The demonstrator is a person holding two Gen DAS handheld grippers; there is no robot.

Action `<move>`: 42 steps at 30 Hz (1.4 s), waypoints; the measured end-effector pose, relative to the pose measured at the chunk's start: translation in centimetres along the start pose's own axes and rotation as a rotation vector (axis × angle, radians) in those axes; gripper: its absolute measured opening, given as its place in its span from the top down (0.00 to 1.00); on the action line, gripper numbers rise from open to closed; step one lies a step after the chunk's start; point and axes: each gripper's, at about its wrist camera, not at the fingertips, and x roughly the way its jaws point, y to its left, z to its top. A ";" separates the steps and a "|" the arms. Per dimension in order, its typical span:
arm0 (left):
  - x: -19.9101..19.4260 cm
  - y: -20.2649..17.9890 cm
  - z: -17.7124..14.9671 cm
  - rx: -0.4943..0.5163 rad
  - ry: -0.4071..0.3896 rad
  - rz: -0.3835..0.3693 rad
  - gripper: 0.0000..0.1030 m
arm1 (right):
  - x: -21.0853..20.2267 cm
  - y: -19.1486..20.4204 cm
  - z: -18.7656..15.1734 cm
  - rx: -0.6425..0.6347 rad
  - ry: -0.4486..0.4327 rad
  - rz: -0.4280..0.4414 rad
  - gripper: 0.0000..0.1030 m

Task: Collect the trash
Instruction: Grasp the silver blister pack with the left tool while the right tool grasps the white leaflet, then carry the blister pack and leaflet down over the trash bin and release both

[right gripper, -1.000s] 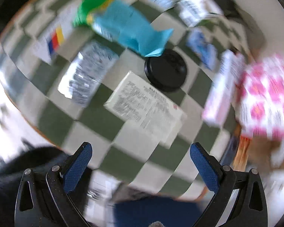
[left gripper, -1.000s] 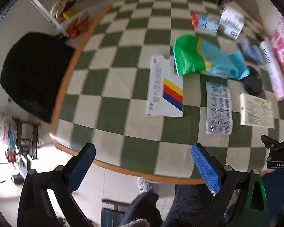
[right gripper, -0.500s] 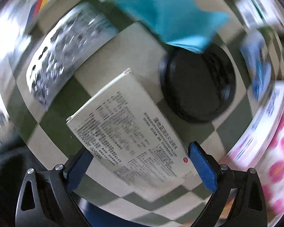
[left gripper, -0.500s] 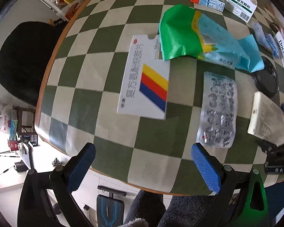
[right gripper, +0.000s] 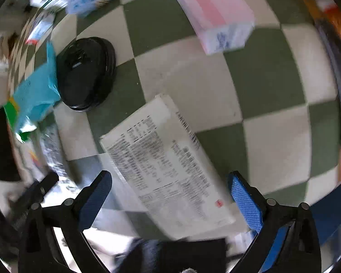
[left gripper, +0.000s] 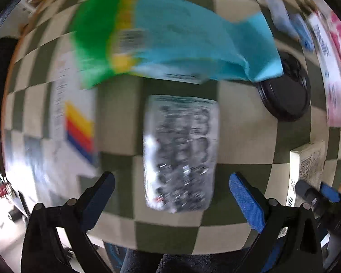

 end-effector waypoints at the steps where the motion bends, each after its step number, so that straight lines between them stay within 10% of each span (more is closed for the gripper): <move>1: 0.3 -0.5 0.2 0.017 0.006 0.012 0.12 | 0.7 0.1 -0.4 -0.027 -0.011 -0.014 0.00; 7: -0.7 -1.6 0.6 0.019 -0.009 -0.039 0.40 | 2.1 4.8 -2.9 -0.215 -0.060 -0.189 0.01; 14: -1.5 -2.2 -0.7 0.053 -0.025 -0.018 0.41 | 0.2 6.2 -5.2 -0.192 -0.111 -0.204 0.21; 28: -10.9 2.4 -6.7 0.034 -0.240 -0.038 0.41 | -7.0 6.8 -7.0 -0.143 -0.221 -0.093 0.21; 42: -12.6 15.8 -17.6 0.088 -0.385 -0.146 0.41 | -8.3 11.5 -24.3 -0.041 -0.409 0.068 0.21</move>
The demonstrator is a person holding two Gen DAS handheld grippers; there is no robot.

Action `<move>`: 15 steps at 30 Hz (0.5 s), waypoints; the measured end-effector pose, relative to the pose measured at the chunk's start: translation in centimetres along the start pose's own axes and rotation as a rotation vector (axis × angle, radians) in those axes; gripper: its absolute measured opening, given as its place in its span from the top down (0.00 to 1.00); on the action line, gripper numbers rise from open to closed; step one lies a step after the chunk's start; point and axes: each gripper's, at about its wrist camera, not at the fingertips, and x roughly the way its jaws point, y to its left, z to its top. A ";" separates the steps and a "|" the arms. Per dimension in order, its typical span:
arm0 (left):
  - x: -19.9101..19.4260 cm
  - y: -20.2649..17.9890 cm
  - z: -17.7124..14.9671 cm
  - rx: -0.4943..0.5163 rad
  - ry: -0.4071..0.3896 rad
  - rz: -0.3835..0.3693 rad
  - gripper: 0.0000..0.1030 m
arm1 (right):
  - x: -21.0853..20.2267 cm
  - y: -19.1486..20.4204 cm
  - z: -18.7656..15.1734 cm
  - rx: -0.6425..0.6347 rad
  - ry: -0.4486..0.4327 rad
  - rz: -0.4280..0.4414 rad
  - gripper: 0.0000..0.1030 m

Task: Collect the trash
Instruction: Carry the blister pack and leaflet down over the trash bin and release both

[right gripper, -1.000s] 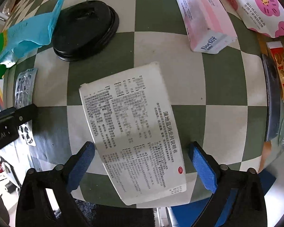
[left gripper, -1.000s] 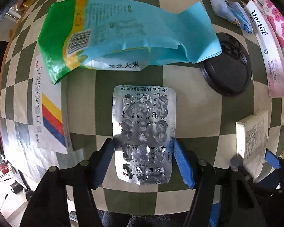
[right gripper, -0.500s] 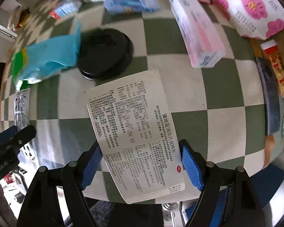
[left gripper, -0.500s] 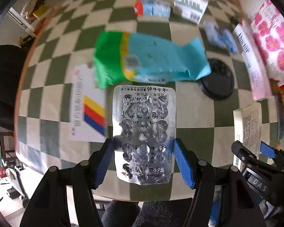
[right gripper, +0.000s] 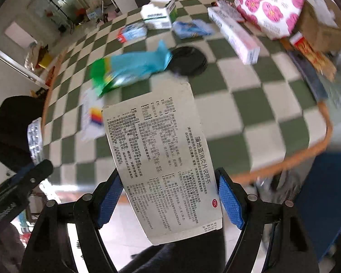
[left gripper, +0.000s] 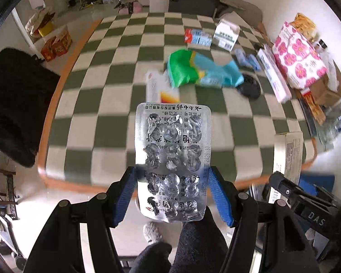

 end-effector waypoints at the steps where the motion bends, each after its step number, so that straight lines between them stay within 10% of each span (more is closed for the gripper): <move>1: -0.1 0.7 -1.1 -0.003 0.014 -0.005 0.41 | 0.2 0.8 -1.6 0.015 0.005 0.007 0.21; 15: 13.4 6.4 -13.1 -0.106 0.321 -0.051 0.41 | 11.6 1.3 -18.5 0.127 0.335 0.034 0.21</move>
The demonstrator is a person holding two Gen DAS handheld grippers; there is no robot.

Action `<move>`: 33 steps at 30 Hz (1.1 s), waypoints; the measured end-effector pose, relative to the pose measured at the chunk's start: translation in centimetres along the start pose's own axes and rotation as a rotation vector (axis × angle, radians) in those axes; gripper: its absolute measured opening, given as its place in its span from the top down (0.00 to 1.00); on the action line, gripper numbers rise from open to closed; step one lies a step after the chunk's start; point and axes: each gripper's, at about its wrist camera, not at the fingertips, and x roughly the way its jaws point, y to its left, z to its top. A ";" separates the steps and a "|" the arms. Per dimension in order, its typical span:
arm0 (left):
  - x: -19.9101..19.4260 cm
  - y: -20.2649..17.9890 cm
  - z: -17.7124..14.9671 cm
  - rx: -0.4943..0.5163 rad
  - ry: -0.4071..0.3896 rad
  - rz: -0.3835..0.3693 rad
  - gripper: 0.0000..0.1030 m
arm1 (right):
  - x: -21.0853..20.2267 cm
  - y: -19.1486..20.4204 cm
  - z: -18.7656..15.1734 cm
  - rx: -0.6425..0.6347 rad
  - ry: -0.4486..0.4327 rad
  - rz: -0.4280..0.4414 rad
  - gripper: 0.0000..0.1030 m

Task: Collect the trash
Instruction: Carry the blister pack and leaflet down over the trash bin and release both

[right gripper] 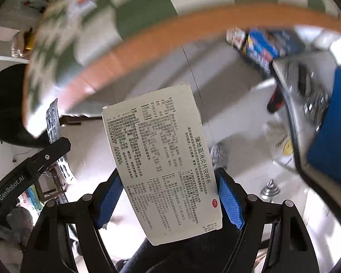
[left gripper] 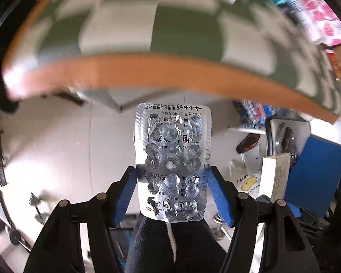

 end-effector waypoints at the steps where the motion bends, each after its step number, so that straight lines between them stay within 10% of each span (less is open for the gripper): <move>1: 1.8 0.5 0.1 -0.020 0.022 -0.011 0.41 | 1.7 -0.5 0.1 0.010 0.017 0.007 0.21; 13: 23.9 6.2 2.7 -0.207 0.257 -0.206 0.39 | 25.3 -9.2 5.7 0.247 0.190 0.158 0.21; 17: 26.8 6.7 3.4 -0.233 0.260 -0.199 0.04 | 30.9 -10.1 7.8 0.275 0.218 0.207 0.20; 21: 27.0 7.4 3.4 -0.228 0.236 -0.126 0.04 | 34.9 -9.9 8.9 0.276 0.265 0.273 0.05; 29: 23.7 8.3 1.4 -0.077 0.089 0.151 0.03 | 33.4 -7.3 7.8 0.065 0.165 0.007 0.00; 33: 22.4 8.3 0.6 -0.071 0.091 0.166 0.03 | 31.3 -5.2 7.1 -0.072 0.111 -0.159 0.00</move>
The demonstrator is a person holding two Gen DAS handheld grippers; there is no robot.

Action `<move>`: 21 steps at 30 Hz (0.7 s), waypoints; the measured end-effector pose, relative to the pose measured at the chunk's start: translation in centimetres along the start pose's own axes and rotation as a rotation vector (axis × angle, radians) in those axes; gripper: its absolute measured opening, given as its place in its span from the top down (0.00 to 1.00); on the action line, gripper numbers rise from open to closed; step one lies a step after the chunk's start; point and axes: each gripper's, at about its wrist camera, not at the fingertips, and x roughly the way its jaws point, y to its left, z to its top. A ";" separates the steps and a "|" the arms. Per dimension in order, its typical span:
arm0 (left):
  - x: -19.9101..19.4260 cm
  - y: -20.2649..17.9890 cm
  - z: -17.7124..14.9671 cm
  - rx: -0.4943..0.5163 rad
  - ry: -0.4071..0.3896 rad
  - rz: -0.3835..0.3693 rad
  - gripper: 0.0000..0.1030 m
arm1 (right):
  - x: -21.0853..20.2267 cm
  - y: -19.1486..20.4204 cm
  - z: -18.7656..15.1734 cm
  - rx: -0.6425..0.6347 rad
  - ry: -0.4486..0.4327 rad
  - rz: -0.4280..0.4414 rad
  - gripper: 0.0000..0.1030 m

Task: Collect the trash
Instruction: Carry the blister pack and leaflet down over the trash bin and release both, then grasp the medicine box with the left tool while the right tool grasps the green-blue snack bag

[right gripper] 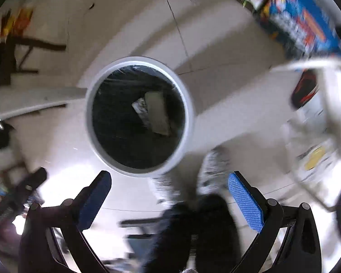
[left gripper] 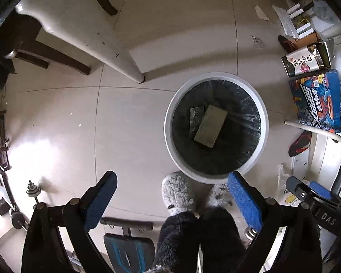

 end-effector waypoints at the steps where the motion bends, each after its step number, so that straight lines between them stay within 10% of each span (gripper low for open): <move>1: -0.4 0.0 -0.3 -0.002 0.002 0.001 0.04 | -0.6 0.3 -0.1 -0.020 -0.009 -0.030 0.00; 21: -19.3 -0.6 -7.5 0.018 -0.067 -0.032 0.04 | -21.5 3.8 -8.5 -0.117 -0.156 -0.071 0.00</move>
